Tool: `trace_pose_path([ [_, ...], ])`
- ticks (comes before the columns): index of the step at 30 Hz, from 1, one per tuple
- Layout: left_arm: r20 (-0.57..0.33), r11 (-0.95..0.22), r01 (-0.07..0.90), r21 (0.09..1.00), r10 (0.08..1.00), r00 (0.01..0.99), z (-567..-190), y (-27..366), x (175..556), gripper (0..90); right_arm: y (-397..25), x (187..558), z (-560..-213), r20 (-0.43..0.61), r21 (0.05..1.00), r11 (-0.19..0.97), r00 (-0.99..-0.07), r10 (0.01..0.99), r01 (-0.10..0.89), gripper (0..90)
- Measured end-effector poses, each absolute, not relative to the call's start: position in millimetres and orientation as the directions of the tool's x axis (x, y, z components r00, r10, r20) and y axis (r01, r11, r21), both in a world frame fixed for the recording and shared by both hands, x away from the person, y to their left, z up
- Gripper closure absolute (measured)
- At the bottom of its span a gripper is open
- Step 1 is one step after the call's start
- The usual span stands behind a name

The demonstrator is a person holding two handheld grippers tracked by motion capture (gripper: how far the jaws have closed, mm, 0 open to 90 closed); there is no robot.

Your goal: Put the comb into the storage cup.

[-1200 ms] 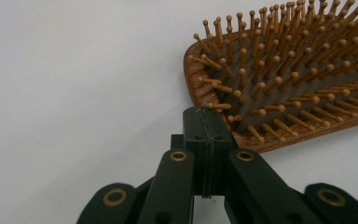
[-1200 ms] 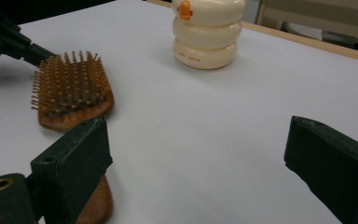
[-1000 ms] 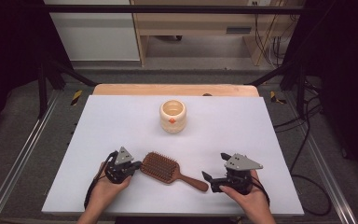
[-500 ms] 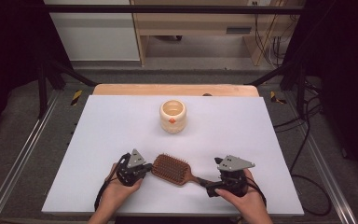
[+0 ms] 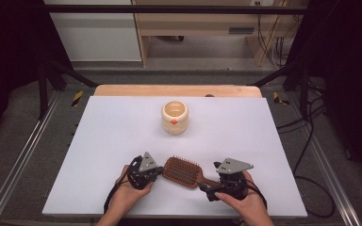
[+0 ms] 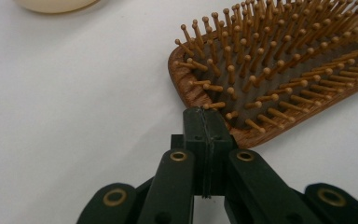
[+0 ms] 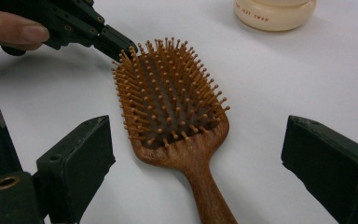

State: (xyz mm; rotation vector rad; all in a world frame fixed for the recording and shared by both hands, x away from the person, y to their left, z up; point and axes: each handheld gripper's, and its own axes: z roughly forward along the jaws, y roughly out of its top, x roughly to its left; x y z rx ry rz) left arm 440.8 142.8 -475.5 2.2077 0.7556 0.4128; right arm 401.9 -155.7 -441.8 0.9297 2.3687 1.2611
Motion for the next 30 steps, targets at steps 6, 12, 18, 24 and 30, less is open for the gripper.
trace_pose_path([
  [6,0.095,-0.497,0.35,0.794,0.67,0.736,-468,157,440,87.8,-157,402,-445,0.023,0.793,0.447,-0.754,0.656,0.413,9.0],
  [12,0.131,-0.391,0.29,0.873,0.763,0.633,-454,185,435,75.2,-159,406,-443,0.009,0.761,0.489,-0.76,0.649,0.427,9.6],
  [18,0.139,-0.252,0.185,0.95,0.869,0.474,-443,222,425,32.2,-155,409,-436,-0.026,0.704,0.568,-0.783,0.621,0.427,9.6],
  [24,0.099,-0.191,0.186,0.964,0.904,0.416,-442,241,419,5.3,-146,413,-430,-0.061,0.637,0.646,-0.808,0.586,0.42,9.6],
  [30,0.094,-0.185,0.18,0.966,0.902,0.421,-449,251,426,3.5,-136,416,-433,-0.072,0.577,0.702,-0.83,0.554,0.418,10.2],
])
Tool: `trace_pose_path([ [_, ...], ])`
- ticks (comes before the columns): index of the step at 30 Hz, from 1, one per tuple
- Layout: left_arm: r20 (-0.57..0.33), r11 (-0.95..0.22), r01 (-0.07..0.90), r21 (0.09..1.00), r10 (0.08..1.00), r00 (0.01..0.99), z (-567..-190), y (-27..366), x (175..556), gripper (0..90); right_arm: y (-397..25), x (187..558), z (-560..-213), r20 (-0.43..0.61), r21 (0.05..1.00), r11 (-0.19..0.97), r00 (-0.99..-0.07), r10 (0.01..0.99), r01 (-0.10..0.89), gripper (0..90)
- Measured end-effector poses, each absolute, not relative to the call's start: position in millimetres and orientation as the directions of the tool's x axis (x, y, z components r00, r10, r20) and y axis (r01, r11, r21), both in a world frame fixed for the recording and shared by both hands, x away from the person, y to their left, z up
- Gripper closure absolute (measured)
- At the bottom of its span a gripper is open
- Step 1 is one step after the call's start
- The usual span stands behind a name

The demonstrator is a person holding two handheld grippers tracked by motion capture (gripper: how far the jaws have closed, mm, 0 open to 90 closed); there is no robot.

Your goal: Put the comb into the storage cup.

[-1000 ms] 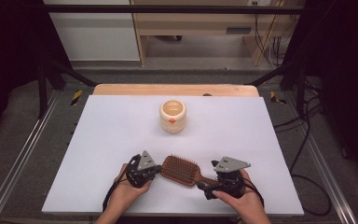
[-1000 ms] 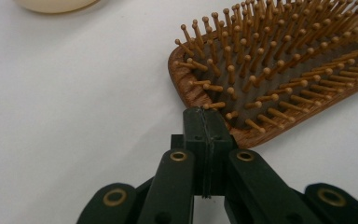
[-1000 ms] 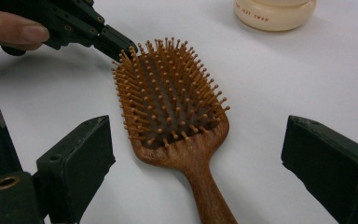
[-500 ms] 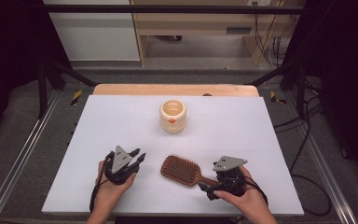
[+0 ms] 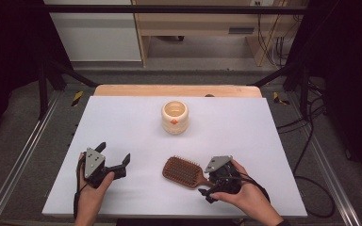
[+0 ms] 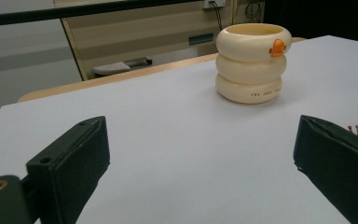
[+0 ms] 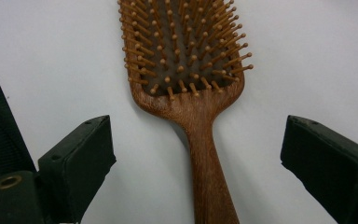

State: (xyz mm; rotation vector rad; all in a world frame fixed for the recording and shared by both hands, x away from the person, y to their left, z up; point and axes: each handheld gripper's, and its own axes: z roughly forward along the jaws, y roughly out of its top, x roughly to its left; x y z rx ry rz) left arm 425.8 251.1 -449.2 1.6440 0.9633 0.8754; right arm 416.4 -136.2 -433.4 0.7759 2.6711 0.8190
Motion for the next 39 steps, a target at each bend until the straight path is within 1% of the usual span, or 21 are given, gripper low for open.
trace_pose_path([
  [3,0.108,-0.193,0.165,0.967,0.9,0.422,-449,252,426,2.9,-134,418,-436,-0.071,0.56,0.714,-0.834,0.548,0.421,11.6],
  [6,0.108,-0.191,0.165,0.968,0.903,0.416,-449,254,426,2.6,-129,421,-442,-0.067,0.523,0.736,-0.84,0.539,0.43,14.3],
  [7,0.105,-0.191,0.169,0.967,0.903,0.417,-450,255,427,2.6,-128,422,-443,-0.068,0.513,0.741,-0.84,0.538,0.434,17.3],
  [9,0.104,-0.19,0.17,0.967,0.903,0.418,-450,255,427,2.6,-128,424,-446,-0.066,0.496,0.747,-0.839,0.54,0.442,19.8],
  [11,0.103,-0.189,0.17,0.967,0.903,0.418,-450,255,427,2.6,-129,427,-448,-0.071,0.485,0.756,-0.842,0.535,0.44,26.7],
  [12,0.103,-0.189,0.169,0.967,0.902,0.418,-450,255,427,2.6,-130,427,-448,-0.066,0.48,0.753,-0.837,0.543,0.45,27.6],
  [13,0.103,-0.19,0.169,0.967,0.902,0.419,-450,255,427,2.6,-130,428,-449,-0.063,0.477,0.751,-0.834,0.548,0.457,30.4],
  [14,0.103,-0.19,0.17,0.967,0.902,0.42,-450,255,427,2.6,-130,428,-449,-0.063,0.477,0.751,-0.834,0.548,0.457,30.4],
  [17,0.107,-0.196,0.174,0.965,0.9,0.424,-450,254,427,2.7,-132,430,-451,-0.06,0.463,0.759,-0.838,0.542,0.457,41.5],
  [18,0.106,-0.196,0.175,0.965,0.899,0.425,-451,254,427,2.7,-132,430,-451,-0.06,0.463,0.759,-0.838,0.542,0.457,41.5],
  [20,0.106,-0.197,0.175,0.965,0.898,0.428,-451,253,427,2.8,-132,431,-452,-0.059,0.448,0.765,-0.839,0.541,0.462,46.7],
  [21,0.106,-0.197,0.175,0.964,0.897,0.429,-451,253,427,2.8,-132,431,-452,-0.059,0.448,0.765,-0.839,0.541,0.462,46.7],
  [24,0.108,-0.201,0.174,0.964,0.896,0.432,-451,252,427,2.7,-132,433,-452,-0.059,0.44,0.777,-0.848,0.526,0.451,52.4],
  [35,0.105,-0.198,0.173,0.965,0.893,0.437,-451,251,427,2.8,-125,437,-452,-0.058,0.402,0.806,-0.866,0.497,0.435,60.8],
  [39,0.104,-0.197,0.173,0.965,0.893,0.439,-451,251,427,2.8,-123,437,-453,-0.056,0.388,0.81,-0.866,0.498,0.441,62.2],
])
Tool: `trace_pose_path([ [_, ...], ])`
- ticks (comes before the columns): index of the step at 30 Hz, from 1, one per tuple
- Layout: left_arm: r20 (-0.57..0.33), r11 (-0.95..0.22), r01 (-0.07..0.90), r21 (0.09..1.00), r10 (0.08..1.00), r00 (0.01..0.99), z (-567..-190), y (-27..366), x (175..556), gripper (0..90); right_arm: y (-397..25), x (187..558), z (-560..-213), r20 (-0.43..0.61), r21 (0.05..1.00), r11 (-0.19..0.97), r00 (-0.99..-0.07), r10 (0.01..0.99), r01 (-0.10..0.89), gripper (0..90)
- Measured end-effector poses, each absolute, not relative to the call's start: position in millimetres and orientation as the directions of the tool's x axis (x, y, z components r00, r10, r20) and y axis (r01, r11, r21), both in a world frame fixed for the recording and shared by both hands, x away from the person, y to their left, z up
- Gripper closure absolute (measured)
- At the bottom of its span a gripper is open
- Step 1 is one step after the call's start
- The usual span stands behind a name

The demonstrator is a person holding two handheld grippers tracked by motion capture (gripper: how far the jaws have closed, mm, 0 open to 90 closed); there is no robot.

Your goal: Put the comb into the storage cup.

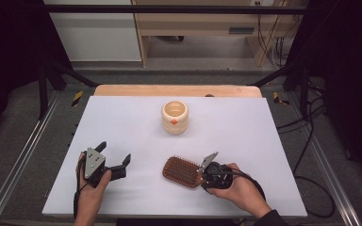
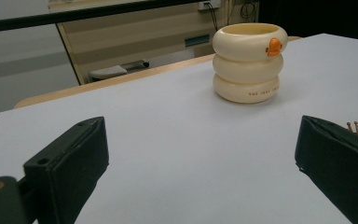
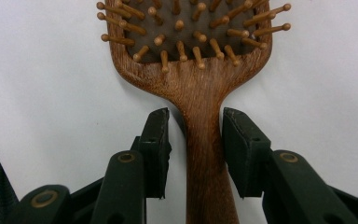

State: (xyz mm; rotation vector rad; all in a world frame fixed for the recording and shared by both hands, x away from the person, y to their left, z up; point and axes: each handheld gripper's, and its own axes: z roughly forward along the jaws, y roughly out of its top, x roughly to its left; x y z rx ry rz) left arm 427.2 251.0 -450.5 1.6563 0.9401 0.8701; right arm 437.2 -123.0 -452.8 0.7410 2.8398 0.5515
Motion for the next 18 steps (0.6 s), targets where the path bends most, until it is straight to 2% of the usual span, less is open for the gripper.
trace_pose_path([
  [4,0.107,-0.201,0.173,0.964,0.891,0.441,-450.6,250.2,427.3,2.8,-121.6,437.9,-452.3,-0.056,0.376,0.816,-0.869,0.492,0.438,64.2],
  [6,0.107,-0.201,0.171,0.964,0.89,0.443,-450.5,249.4,427.1,2.8,-119.8,438.4,-452.0,-0.04,0.36,0.821,-0.872,0.487,0.442,69.1],
  [18,0.112,-0.21,0.17,0.963,0.882,0.458,-450.3,244.8,426.7,3.0,-116.7,439.3,-451.7,-0.025,0.338,0.813,-0.859,0.512,0.475,72.7],
])
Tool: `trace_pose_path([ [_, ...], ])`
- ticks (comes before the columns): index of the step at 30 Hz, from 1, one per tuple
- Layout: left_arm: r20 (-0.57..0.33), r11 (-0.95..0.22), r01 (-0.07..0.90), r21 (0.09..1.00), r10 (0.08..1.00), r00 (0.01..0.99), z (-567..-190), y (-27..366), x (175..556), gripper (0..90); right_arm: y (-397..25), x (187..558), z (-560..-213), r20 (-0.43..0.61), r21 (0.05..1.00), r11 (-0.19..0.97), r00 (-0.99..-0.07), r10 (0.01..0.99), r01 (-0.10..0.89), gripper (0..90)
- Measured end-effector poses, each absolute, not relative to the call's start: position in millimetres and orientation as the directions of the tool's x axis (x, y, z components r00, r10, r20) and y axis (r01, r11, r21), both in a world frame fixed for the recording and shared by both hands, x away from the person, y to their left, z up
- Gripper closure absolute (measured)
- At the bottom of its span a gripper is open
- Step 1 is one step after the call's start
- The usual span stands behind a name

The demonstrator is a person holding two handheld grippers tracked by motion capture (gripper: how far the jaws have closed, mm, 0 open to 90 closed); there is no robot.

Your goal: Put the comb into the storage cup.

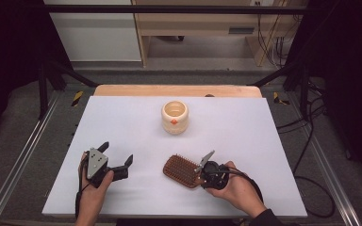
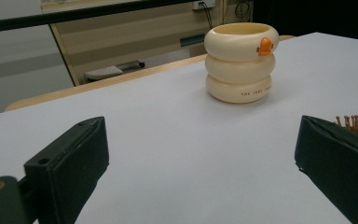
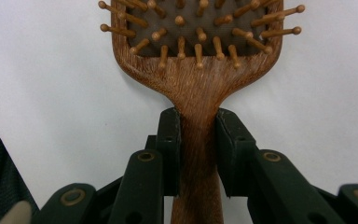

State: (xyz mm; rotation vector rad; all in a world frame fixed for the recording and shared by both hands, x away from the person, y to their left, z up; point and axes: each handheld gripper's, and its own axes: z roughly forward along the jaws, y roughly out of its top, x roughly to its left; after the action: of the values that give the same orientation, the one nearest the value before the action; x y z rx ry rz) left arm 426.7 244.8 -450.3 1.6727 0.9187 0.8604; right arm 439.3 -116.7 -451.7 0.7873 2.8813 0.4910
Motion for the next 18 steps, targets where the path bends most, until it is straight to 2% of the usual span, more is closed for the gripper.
trace_pose_path([
  [8,0.107,-0.207,0.169,0.963,0.879,0.465,-450,243,426,3.1,-117,437,-451,-0.041,0.348,0.813,-0.859,0.51,0.466,72.9],
  [18,0.067,-0.168,0.171,0.971,0.873,0.483,-445,242,424,3.3,-126,434,-450,-0.047,0.456,0.753,-0.832,0.552,0.474,72.9],
])
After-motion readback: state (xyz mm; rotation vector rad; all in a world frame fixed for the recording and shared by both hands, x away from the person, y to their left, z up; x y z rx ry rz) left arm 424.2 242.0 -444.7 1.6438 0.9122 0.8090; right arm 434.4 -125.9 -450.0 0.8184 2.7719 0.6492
